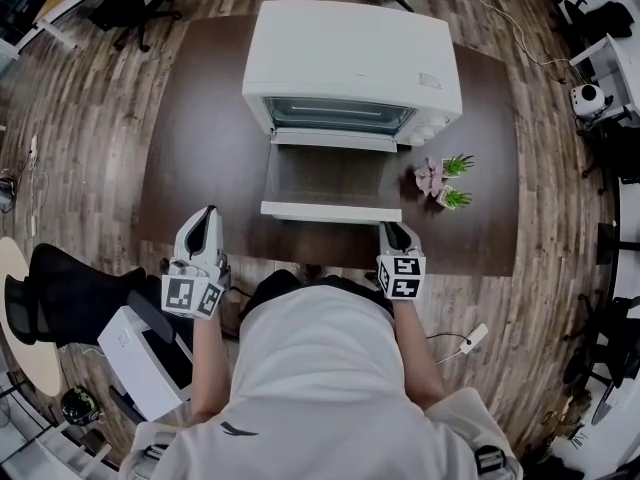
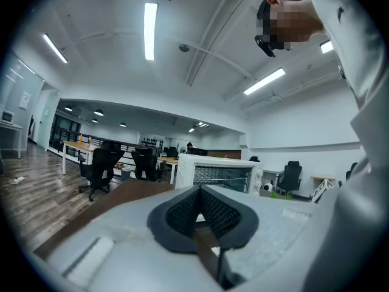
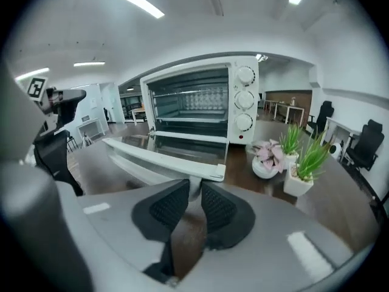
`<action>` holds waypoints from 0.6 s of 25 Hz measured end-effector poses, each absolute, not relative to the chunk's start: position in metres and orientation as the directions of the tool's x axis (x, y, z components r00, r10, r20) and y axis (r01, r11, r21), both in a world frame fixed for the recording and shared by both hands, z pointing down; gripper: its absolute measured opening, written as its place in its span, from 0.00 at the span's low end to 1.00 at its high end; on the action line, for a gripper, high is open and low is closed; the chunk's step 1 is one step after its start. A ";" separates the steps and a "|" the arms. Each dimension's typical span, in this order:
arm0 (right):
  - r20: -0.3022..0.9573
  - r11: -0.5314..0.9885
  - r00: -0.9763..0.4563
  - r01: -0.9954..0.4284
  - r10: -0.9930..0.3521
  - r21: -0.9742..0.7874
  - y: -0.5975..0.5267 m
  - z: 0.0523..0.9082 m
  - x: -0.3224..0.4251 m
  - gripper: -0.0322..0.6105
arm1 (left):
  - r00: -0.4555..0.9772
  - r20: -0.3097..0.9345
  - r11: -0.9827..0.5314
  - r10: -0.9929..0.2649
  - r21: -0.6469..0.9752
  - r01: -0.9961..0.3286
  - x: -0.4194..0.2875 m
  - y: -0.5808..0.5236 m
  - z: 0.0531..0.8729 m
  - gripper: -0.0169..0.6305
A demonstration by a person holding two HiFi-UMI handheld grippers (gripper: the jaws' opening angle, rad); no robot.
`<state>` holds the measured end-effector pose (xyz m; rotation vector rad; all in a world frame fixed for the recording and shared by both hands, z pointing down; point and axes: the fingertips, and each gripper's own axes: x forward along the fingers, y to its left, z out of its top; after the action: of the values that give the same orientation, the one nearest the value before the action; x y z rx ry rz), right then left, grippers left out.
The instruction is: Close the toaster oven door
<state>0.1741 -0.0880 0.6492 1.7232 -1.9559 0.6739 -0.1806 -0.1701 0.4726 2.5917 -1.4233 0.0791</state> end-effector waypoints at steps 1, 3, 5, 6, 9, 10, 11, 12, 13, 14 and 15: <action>0.602 0.110 -0.118 -0.993 -0.790 -0.049 -0.089 0.642 0.174 0.16 | 0.541 0.134 -0.525 -0.830 0.135 -0.840 -0.180 -0.171 0.473 0.03; 0.564 0.126 -0.111 -0.992 -0.818 -0.011 -0.094 0.628 0.175 0.16 | 0.544 0.130 -0.529 -0.829 0.137 -0.838 -0.179 -0.172 0.474 0.03; 0.519 0.140 -0.107 -0.990 -0.848 0.025 -0.098 0.613 0.176 0.17 | 0.547 0.128 -0.531 -0.828 0.139 -0.836 -0.177 -0.172 0.475 0.03; 0.491 0.147 -0.109 -0.988 -0.864 0.040 -0.099 0.605 0.176 0.17 | 0.547 0.130 -0.531 -0.827 0.137 -0.836 -0.177 -0.172 0.475 0.03; 0.406 0.162 -0.115 -0.983 -0.907 0.084 -0.106 0.577 0.177 0.17 | 0.549 0.132 -0.534 -0.825 0.132 -0.835 -0.178 -0.172 0.474 0.03; 0.378 0.162 -0.114 -0.982 -0.919 0.099 -0.110 0.567 0.178 0.17 | 0.548 0.130 -0.533 -0.826 0.133 -0.835 -0.179 -0.173 0.473 0.03; 0.347 0.158 -0.111 -0.981 -0.931 0.110 -0.116 0.557 0.178 0.17 | 0.547 0.127 -0.532 -0.828 0.133 -0.836 -0.180 -0.174 0.473 0.03; 0.316 0.151 -0.107 -0.981 -0.943 0.118 -0.122 0.546 0.179 0.16 | 0.546 0.126 -0.531 -0.829 0.133 -0.837 -0.180 -0.175 0.472 0.03; 0.286 0.142 -0.103 -0.983 -0.953 0.120 -0.128 0.536 0.180 0.16 | 0.545 0.124 -0.530 -0.829 0.132 -0.837 -0.181 -0.175 0.472 0.03; 0.258 0.133 -0.099 -0.984 -0.961 0.118 -0.136 0.525 0.181 0.15 | 0.544 0.123 -0.530 -0.830 0.132 -0.838 -0.181 -0.176 0.471 0.03; 0.233 0.123 -0.094 -0.986 -0.968 0.113 -0.144 0.515 0.183 0.14 | 0.544 0.121 -0.529 -0.831 0.132 -0.838 -0.181 -0.177 0.471 0.03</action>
<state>0.1832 -0.1444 0.5153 1.9256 -2.1520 0.1045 -0.1806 -0.1766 0.4706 2.6036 -1.4212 0.0651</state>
